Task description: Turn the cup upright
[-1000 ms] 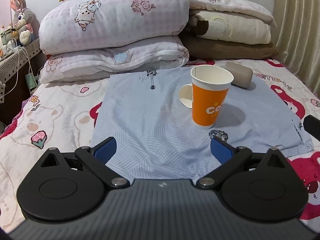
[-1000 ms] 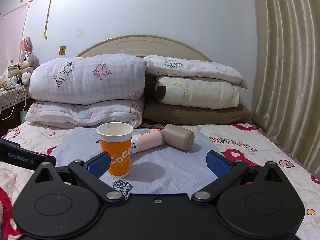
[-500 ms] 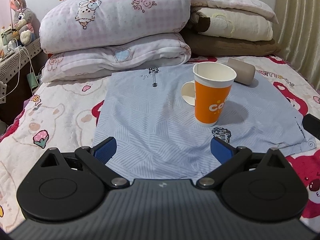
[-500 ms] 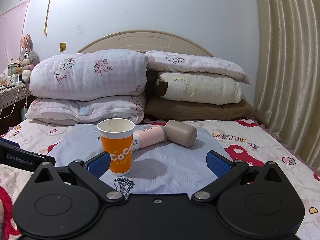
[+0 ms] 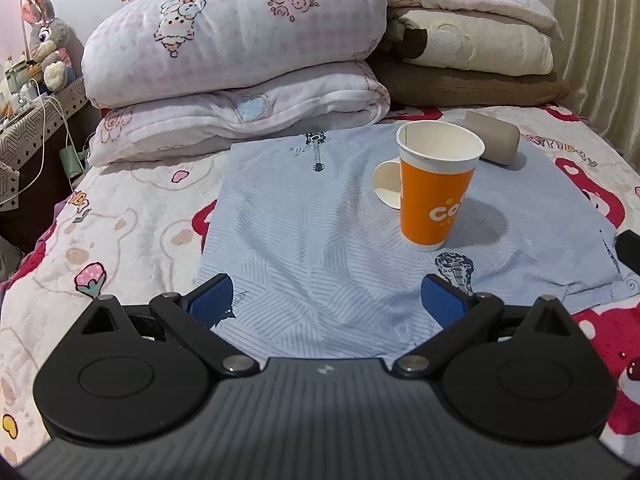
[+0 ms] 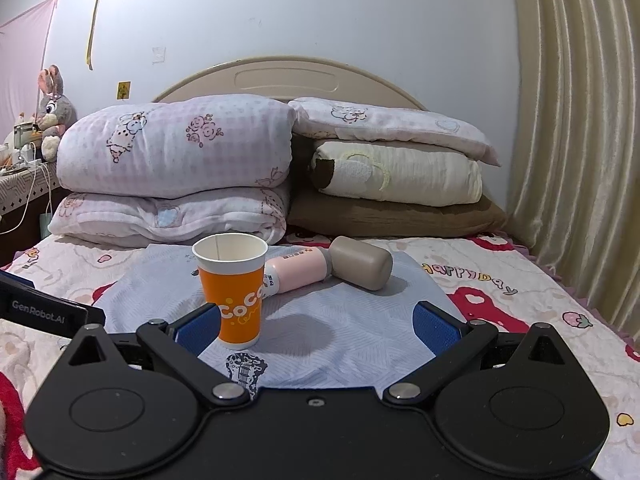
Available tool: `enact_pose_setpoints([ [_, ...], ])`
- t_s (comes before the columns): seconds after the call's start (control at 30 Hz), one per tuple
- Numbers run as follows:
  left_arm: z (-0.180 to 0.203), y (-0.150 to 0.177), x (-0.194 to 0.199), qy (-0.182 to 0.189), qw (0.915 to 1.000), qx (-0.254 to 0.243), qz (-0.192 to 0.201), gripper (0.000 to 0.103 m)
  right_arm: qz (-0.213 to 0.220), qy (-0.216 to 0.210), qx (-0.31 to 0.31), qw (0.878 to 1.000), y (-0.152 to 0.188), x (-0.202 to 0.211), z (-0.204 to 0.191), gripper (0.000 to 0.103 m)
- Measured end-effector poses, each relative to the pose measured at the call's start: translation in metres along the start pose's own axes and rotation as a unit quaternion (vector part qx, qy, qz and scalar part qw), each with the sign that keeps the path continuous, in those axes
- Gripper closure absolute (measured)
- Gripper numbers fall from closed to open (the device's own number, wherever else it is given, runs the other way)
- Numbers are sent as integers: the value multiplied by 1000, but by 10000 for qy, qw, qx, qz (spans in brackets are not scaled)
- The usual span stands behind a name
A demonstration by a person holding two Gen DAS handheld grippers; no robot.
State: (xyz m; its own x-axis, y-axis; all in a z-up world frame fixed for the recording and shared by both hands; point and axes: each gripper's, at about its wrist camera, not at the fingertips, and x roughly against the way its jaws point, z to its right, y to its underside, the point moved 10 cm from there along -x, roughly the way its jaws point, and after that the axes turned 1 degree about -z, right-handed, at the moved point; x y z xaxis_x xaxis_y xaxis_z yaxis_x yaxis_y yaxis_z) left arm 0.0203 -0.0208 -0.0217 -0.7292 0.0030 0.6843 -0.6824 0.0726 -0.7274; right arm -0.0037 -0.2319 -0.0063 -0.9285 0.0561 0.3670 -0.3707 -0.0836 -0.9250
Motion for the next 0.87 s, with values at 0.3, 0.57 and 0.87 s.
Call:
enact_pose_setpoints([
  [0.3, -6, -4, -2, -112, 9999, 6, -11, 1, -50, 17, -46, 10000, 3, -3, 3, 0],
  [0.57, -6, -4, -2, -176, 9998, -61, 5, 1, -55, 35, -71, 10000, 4, -3, 5, 0],
  [0.87, -13, -6, -4, -276, 9996, 11, 4, 1, -75, 28, -65, 9999, 5, -3, 5, 0],
])
